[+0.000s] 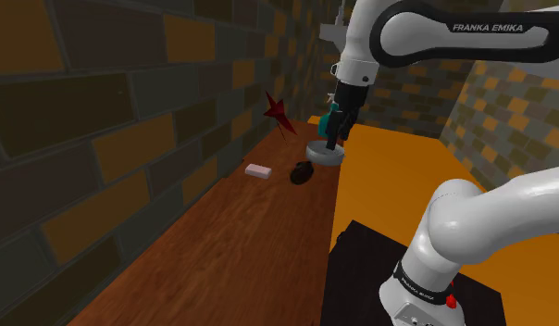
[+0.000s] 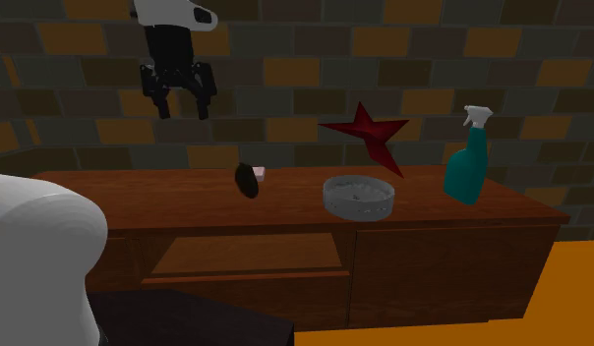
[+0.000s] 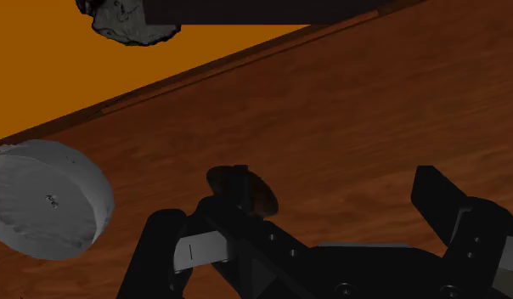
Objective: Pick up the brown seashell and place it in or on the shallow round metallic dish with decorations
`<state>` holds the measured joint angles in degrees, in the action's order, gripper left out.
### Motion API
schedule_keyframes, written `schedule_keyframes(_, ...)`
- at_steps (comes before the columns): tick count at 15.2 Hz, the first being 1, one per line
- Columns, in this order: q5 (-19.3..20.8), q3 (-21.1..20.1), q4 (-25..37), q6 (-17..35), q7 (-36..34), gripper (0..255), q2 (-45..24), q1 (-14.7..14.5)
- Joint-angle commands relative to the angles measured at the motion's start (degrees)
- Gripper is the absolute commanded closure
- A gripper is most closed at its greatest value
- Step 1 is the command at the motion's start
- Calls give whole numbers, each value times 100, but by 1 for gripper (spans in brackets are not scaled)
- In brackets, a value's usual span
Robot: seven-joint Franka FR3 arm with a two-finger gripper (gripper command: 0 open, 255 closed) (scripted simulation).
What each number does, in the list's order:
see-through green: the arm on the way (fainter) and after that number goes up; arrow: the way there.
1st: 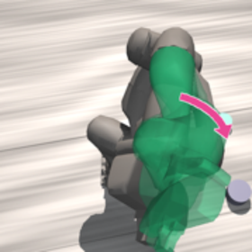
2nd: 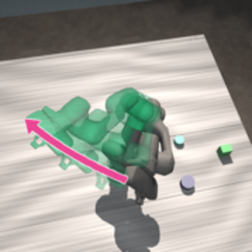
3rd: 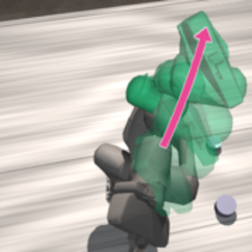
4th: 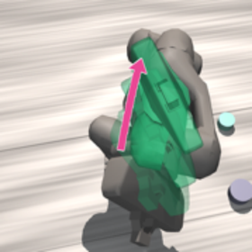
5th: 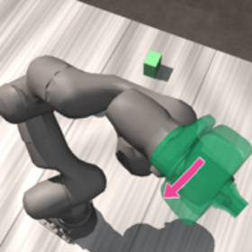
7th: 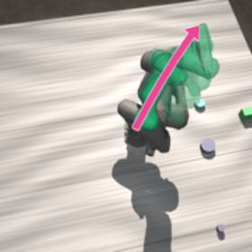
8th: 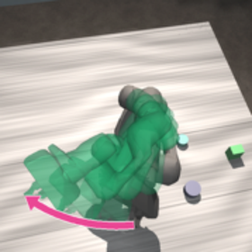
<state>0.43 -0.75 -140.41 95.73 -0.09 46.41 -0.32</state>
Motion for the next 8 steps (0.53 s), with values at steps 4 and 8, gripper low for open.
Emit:
schedule_keyframes(4, 28, 424, 376, 97, 749, 0, -925, -113)
schedule_keyframes(8, -47, 878, 1014, 103, 1752, 0, -2214, -280)
